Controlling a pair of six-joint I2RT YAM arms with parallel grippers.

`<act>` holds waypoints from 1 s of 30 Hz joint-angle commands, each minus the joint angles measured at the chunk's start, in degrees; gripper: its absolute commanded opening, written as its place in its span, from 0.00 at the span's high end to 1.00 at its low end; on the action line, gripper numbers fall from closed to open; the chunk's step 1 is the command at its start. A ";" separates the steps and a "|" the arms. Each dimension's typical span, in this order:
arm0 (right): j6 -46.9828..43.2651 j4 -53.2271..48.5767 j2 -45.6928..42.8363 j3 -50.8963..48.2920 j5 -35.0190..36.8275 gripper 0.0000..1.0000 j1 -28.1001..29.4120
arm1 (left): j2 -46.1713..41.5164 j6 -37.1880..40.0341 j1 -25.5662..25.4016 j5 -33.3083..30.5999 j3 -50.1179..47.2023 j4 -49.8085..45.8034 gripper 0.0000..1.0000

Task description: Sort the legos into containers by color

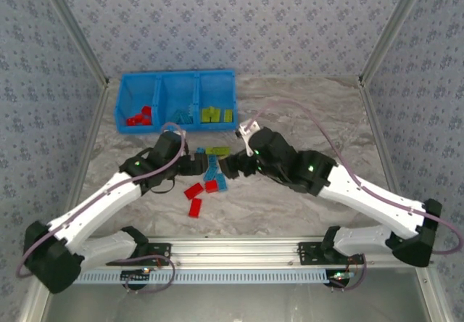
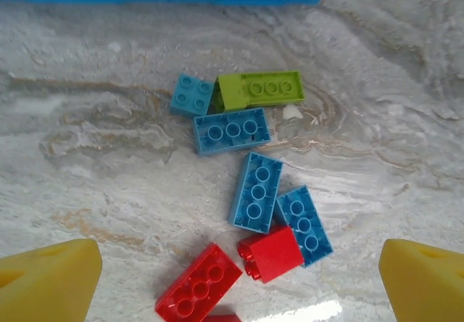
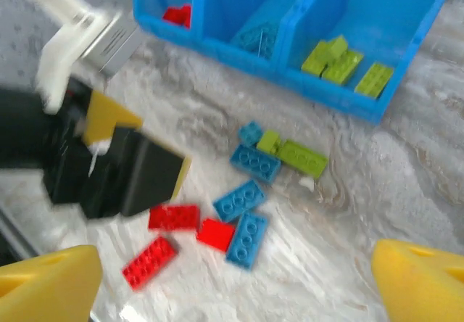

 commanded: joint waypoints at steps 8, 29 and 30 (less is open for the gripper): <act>8.90 1.00 -7.53 -12.19 0.50 0.00 0.19 | 20.79 -8.49 -0.46 -4.18 2.02 14.14 0.01; 9.69 1.05 -0.44 -10.24 -2.55 0.00 -2.15 | 36.47 -4.34 0.06 -3.45 7.72 16.87 0.44; 9.79 1.40 0.04 -10.10 -3.52 0.00 -2.11 | 35.33 -4.25 0.05 -2.77 7.12 17.19 0.46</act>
